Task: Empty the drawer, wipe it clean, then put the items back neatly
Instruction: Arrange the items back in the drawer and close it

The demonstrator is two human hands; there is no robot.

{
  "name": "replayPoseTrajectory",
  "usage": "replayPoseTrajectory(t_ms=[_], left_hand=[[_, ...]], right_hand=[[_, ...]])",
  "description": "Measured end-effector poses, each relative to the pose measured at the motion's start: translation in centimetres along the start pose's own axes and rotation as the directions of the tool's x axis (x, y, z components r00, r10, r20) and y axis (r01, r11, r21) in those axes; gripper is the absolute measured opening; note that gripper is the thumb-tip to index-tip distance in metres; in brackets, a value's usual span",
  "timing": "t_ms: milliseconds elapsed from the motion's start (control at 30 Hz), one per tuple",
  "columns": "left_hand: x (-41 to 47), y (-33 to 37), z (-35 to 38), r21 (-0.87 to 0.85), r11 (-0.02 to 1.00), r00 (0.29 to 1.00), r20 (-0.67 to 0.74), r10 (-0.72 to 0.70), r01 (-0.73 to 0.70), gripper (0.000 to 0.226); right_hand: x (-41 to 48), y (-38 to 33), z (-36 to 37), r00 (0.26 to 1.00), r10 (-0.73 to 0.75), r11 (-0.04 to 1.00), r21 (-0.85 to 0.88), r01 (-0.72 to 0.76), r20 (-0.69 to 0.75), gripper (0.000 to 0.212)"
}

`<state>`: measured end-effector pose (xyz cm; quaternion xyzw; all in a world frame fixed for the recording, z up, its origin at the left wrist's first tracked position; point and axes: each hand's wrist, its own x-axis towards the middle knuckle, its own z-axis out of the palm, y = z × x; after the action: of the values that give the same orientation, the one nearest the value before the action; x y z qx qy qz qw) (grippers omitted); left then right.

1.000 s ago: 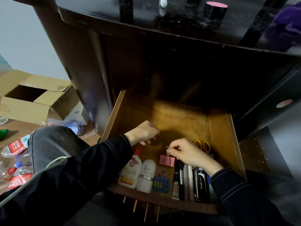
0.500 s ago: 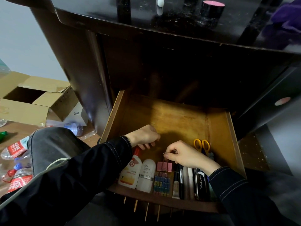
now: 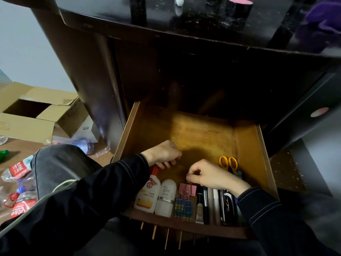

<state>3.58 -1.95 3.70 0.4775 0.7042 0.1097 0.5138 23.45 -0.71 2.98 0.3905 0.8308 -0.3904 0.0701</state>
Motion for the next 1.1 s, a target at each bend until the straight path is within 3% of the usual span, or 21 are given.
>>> replayPoseTrajectory(t_ms=[200,400,700,1100], left_hand=[[0.0,-0.1,-0.1,0.006,1.0,0.999,-0.023,0.024,-0.024,0.021],[0.0,-0.2,-0.2,0.002,0.994,0.989,-0.102,0.105,-0.105,0.021],[-0.9,-0.3,0.1,-0.018,0.99,0.981,-0.138,0.133,-0.137,0.022],[-0.1,-0.8,0.4,0.025,0.988,0.977,-0.149,0.154,-0.152,0.022]], right_hand=[[0.0,-0.1,0.1,1.0,-0.002,1.0,0.031,0.002,0.001,0.027],[-0.1,0.2,-0.5,0.994,0.042,0.993,0.11,-0.031,-0.097,0.03],[0.2,0.4,0.3,1.0,0.02,0.984,0.176,-0.016,-0.019,0.008],[0.5,1.0,0.9,0.999,0.049,0.961,0.273,-0.045,-0.01,0.015]])
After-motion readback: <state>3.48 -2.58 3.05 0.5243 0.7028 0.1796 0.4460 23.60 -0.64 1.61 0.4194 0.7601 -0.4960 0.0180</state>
